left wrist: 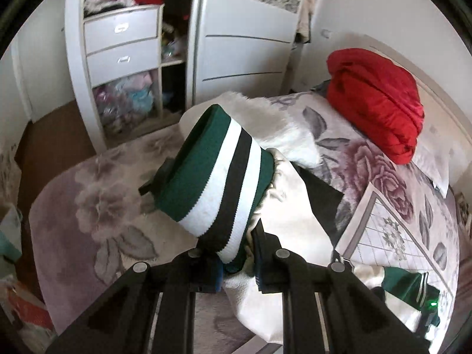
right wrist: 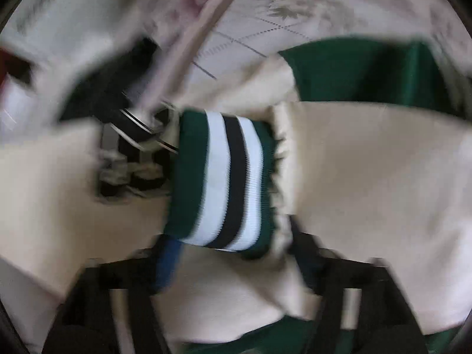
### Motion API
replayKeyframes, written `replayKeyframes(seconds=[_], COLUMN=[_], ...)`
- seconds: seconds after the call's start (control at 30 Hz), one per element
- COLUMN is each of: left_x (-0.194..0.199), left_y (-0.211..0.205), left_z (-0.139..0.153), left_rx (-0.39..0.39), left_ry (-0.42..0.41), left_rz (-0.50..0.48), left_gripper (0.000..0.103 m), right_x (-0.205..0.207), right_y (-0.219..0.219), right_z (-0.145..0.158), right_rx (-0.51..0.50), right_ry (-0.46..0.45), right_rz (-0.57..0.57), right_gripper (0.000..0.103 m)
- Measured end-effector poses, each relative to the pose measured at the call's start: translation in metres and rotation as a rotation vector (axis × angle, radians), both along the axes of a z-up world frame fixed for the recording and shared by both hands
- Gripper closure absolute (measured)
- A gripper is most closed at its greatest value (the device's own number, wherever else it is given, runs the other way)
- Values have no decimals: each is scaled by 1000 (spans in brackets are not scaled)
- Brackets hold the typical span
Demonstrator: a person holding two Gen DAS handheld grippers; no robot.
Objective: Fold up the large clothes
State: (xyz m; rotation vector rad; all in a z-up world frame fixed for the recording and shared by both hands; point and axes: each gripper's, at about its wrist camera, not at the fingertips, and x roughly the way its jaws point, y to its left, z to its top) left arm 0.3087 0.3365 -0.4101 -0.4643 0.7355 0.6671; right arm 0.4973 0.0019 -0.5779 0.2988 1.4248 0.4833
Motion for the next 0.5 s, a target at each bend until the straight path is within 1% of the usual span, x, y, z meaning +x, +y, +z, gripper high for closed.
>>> replayKeyframes(seconds=[0.03, 0.07, 0.1, 0.17, 0.2, 0.27, 0.33, 0.4, 0.43, 0.47, 0.5], left_x=[3, 7, 12, 23, 33, 47, 69, 88, 100, 107, 119], left_y=[-6, -14, -20, -39, -54, -79, -121, -162, -190, -210, -249], left_z=[6, 14, 21, 36, 46, 58, 70, 74, 73, 72, 66], left_rx=[15, 30, 40, 70, 89, 128, 161, 170, 168, 168, 175], left_ry=[3, 3, 3, 1, -6, -2, -6, -3, 2, 6, 22], left_rz=[-6, -19, -29, -63, -96, -149, -232, -318, -372, -410, -485], left_gripper=[91, 91, 91, 91, 91, 91, 91, 91, 91, 91, 92], right_x=[-4, -6, -12, -18, -20, -27, -31, -44, -48, -56, -64], right_y=[-17, -26, -46, -80, -92, -123, -155, -187, -202, -222, -244], right_z=[8, 13, 20, 23, 24, 25, 24, 28, 31, 34, 36], right_rx=[58, 75, 110, 173, 178, 157, 111, 91, 69, 37, 4], right_ry=[9, 8, 9, 37, 50, 50, 59, 79, 86, 85, 81], right_rz=[-28, -45, -83, -150, -182, -243, -289, -354, -376, -408, -434], right_gripper=[17, 17, 17, 17, 17, 17, 17, 17, 17, 17, 17])
